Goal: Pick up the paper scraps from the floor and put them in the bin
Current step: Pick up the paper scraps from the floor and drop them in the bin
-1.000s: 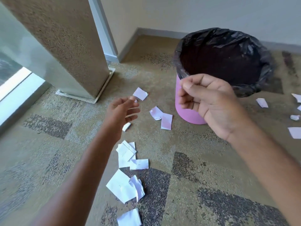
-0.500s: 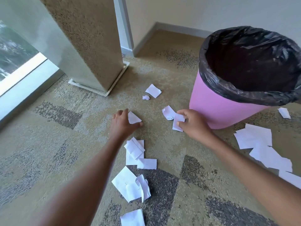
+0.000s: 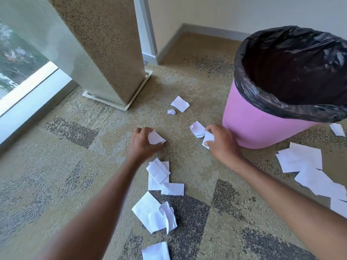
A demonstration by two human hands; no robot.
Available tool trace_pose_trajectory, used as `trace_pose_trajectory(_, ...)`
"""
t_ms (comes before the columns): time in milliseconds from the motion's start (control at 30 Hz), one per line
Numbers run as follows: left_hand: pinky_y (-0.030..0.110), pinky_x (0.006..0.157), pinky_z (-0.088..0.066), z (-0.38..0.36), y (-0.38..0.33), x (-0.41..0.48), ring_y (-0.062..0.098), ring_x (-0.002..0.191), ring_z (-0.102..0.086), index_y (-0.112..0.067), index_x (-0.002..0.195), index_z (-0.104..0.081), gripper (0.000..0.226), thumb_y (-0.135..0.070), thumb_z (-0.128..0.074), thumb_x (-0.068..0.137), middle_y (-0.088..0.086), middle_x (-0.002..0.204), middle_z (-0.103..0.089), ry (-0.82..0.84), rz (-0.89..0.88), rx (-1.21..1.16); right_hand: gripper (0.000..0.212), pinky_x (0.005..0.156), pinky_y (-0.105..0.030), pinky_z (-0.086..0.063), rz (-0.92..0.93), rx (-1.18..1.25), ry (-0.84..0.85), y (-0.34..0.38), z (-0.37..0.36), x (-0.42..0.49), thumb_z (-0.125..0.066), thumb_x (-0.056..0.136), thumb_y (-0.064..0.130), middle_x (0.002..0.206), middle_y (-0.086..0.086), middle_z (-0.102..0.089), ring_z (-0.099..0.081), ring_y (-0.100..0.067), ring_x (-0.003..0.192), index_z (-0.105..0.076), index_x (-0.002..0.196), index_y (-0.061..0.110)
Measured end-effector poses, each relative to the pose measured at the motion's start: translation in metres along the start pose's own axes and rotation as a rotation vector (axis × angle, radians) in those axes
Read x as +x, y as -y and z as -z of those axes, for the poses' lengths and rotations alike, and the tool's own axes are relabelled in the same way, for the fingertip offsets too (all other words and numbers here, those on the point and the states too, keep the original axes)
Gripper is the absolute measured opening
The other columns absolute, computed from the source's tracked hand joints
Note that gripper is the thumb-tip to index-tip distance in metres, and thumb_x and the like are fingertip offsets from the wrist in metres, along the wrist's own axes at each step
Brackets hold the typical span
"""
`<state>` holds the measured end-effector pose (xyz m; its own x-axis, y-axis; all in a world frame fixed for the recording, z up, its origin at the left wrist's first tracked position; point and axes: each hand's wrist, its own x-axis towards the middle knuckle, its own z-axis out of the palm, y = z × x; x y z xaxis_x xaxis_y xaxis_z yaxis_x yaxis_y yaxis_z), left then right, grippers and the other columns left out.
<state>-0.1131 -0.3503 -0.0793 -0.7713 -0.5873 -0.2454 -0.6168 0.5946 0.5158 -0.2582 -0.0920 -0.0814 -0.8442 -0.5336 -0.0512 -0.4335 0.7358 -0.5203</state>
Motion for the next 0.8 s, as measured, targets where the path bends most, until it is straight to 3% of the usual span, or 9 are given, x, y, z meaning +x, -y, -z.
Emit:
trace_pose_trajectory(167,0.042,0.085,-0.054,0.004,-0.004,-0.003,0.025,0.109,-0.056,-0.022,0.132,-0.055,0.066,-0.035,-0.088,0.077,0.004,0.122,-0.056,-0.004,-0.007,-0.014,0.049,0.073,-0.03,-0.035,-0.029,0.177,0.042,0.02,0.009,0.03,-0.087,0.083,0.01,0.12,-0.005,-0.072,-0.061,-0.021,0.101,-0.065,0.126,0.014)
trace_pose_trajectory(267,0.044,0.079,-0.057,0.004,-0.006,-0.004,0.027,0.104,-0.059,-0.026,0.132,-0.05,0.069,-0.034,-0.089,0.076,0.005,0.122,-0.061,0.0,-0.016,0.003,0.052,0.077,-0.034,-0.046,-0.051,0.159,0.066,0.026,0.006,0.046,-0.087,0.082,0.015,0.118,-0.01,-0.073,-0.065,-0.027,0.102,-0.066,0.129,0.013)
trace_pose_trajectory(333,0.043,0.082,-0.055,0.003,-0.006,-0.005,0.028,0.104,-0.057,-0.019,0.139,-0.049,0.075,-0.023,-0.09,0.077,0.01,0.124,-0.06,0.015,-0.013,-0.013,0.051,0.086,-0.038,-0.052,-0.056,0.107,0.085,0.025,0.001,0.053,-0.089,0.081,0.022,0.118,-0.013,-0.072,-0.066,-0.032,0.107,-0.068,0.126,0.012)
trace_pose_trajectory(467,0.048,0.083,-0.06,0.002,-0.007,-0.008,0.034,0.1,-0.064,-0.016,0.144,-0.05,0.072,-0.011,-0.085,0.081,0.014,0.119,-0.063,0.019,0.01,-0.098,0.058,0.095,-0.038,-0.044,-0.04,-0.09,0.13,0.022,-0.011,0.056,-0.095,0.074,0.035,0.128,-0.012,-0.058,-0.057,-0.034,0.118,-0.069,0.122,0.018)
trace_pose_trajectory(600,0.032,0.066,-0.055,0.002,-0.008,-0.013,0.022,0.085,-0.066,-0.016,0.137,-0.057,0.053,-0.003,-0.075,0.089,0.008,0.115,-0.067,-0.013,0.052,-0.239,0.067,0.098,-0.047,-0.052,-0.013,-0.086,0.128,0.023,-0.018,0.053,-0.096,0.072,0.031,0.129,-0.01,-0.059,-0.058,-0.034,0.119,-0.062,0.128,0.021)
trace_pose_trajectory(667,0.029,0.064,-0.052,0.001,-0.011,-0.016,0.022,0.083,-0.067,-0.017,0.134,-0.061,0.049,-0.004,-0.076,0.089,0.004,0.111,-0.069,-0.033,0.064,-0.287,0.072,0.096,-0.049,-0.054,-0.02,-0.046,0.114,0.024,-0.018,0.052,-0.096,0.071,0.027,0.129,-0.008,-0.062,-0.06,-0.033,0.119,-0.058,0.132,0.02)
trace_pose_trajectory(733,0.037,0.074,-0.061,-0.003,-0.013,-0.018,0.026,0.087,-0.072,-0.018,0.13,-0.065,0.047,-0.011,-0.078,0.086,0.004,0.111,-0.073,-0.047,0.103,-0.395,0.07,0.095,-0.048,-0.055,-0.05,0.035,0.102,0.024,-0.017,0.05,-0.095,0.073,0.021,0.128,-0.007,-0.068,-0.063,-0.031,0.118,-0.059,0.133,0.018)
trace_pose_trajectory(800,0.05,0.08,-0.065,-0.007,-0.015,-0.019,0.032,0.089,-0.076,-0.018,0.125,-0.066,0.042,-0.015,-0.078,0.084,0.011,0.111,-0.075,-0.041,0.162,-0.522,0.054,0.091,-0.047,-0.057,-0.068,0.094,0.1,0.023,-0.016,0.045,-0.091,0.077,0.02,0.119,-0.004,-0.073,-0.067,-0.029,0.11,-0.066,0.125,0.02)
